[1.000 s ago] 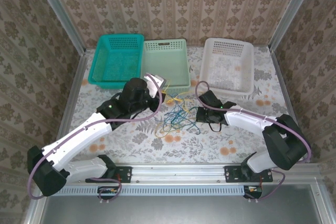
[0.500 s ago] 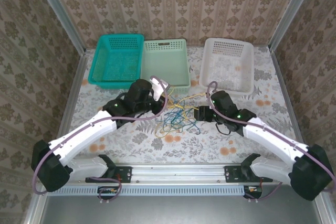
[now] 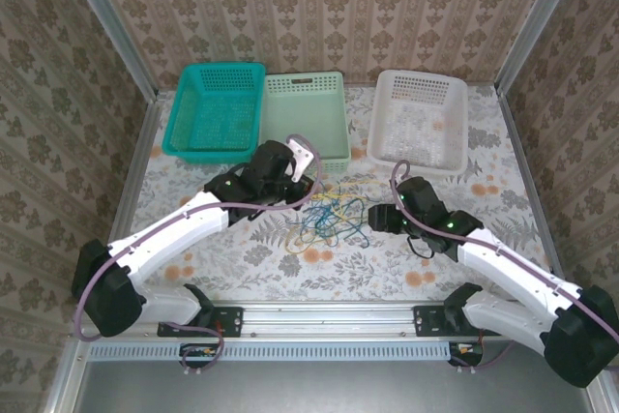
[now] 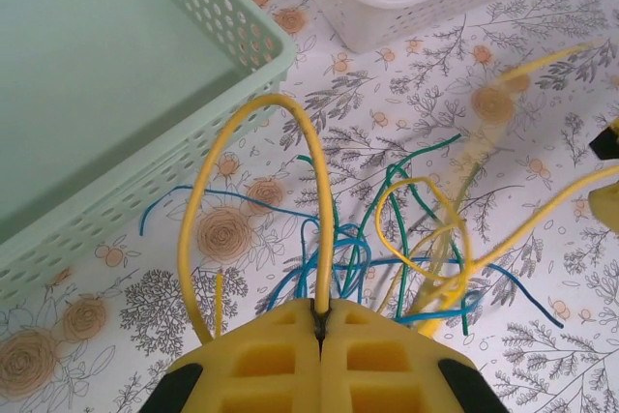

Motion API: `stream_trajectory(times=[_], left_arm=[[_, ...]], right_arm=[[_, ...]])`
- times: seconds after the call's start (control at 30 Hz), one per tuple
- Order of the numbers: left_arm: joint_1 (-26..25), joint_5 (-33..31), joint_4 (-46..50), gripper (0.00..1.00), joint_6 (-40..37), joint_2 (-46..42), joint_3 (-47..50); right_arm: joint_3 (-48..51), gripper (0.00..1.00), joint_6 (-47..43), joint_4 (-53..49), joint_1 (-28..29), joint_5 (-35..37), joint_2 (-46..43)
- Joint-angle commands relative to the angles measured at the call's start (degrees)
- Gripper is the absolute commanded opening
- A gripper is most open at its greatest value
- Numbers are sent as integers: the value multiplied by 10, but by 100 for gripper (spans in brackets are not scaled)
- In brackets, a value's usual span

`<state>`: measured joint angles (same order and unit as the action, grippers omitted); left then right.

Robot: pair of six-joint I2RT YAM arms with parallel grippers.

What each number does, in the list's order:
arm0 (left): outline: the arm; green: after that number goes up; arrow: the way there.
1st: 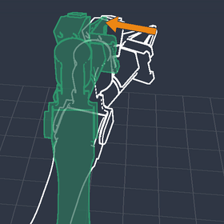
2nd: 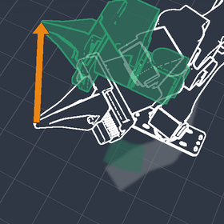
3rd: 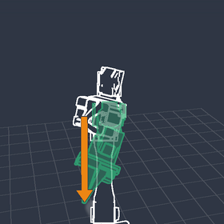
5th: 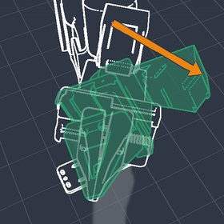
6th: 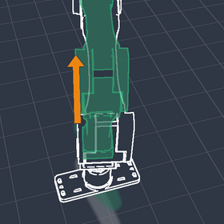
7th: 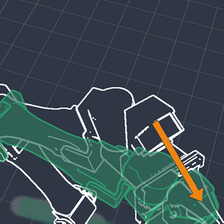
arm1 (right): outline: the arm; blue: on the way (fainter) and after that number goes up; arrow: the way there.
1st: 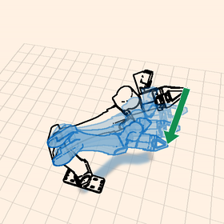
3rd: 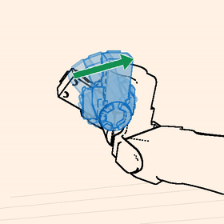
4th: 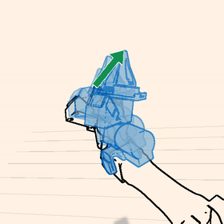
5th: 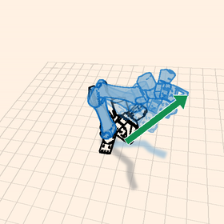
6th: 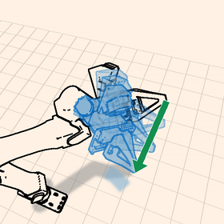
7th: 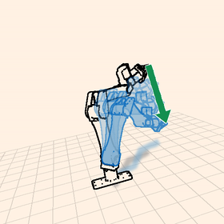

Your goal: Untangle the cables

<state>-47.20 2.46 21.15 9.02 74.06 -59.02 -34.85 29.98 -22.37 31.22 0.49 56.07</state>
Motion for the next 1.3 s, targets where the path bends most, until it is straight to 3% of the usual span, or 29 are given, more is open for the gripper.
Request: stream_trajectory(times=[0.0,0.17,0.33,0.6,0.8,1.0,1.07,1.17,1.27], left_arm=[[2,-4,6,0,6,-13,-14],[2,2,-2,0,13,-23,0],[0,23,-17,0,22,-21,2],[-15,36,-30,0,41,4,-10],[-20,51,-40,0,54,13,-16],[-21,62,-46,0,59,14,-17],[-21,68,-44,0,59,15,-16],[-18,69,-43,0,62,12,-17],[-4,56,-38,0,71,1,-14]], right_arm=[[3,65,9,-49,-7,43,-16],[5,64,13,-40,-21,26,-33],[12,65,-2,62,10,-48,-42],[-14,75,-32,194,116,-21,55],[-53,81,-78,230,155,-2,130],[-71,82,-113,248,164,73,174],[-75,78,-124,259,163,78,188],[-80,50,-127,280,163,68,205],[-80,35,-125,273,163,55,211]])
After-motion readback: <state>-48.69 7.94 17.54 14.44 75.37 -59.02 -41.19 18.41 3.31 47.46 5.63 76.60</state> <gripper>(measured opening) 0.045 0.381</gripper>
